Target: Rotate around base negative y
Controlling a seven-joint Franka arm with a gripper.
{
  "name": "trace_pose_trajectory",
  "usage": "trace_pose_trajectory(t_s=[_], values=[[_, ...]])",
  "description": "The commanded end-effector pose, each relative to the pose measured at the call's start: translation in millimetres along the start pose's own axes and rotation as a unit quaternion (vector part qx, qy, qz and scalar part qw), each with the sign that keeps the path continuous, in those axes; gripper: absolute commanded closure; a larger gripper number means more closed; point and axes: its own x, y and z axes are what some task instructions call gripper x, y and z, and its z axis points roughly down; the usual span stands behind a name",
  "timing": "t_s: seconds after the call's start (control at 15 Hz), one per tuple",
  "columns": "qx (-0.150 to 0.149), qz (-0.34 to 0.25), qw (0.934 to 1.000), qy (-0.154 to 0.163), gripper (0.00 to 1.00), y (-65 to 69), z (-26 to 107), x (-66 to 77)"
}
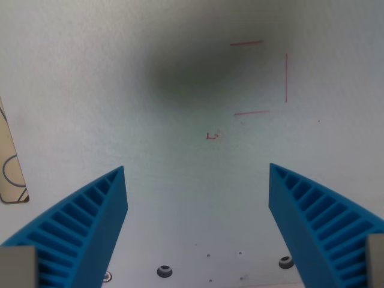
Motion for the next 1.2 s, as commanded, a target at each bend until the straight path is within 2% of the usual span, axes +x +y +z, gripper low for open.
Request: trace_pose_trajectory(t_s=[0.07, 1.2], values=[[0.000, 0.000, 1.0000, 0.008, 0.00, 0.1, -2.5, 0.2], [0.005, 0.001, 0.9942, 0.107, 0.00, 0.1, -2.5, 0.2]])
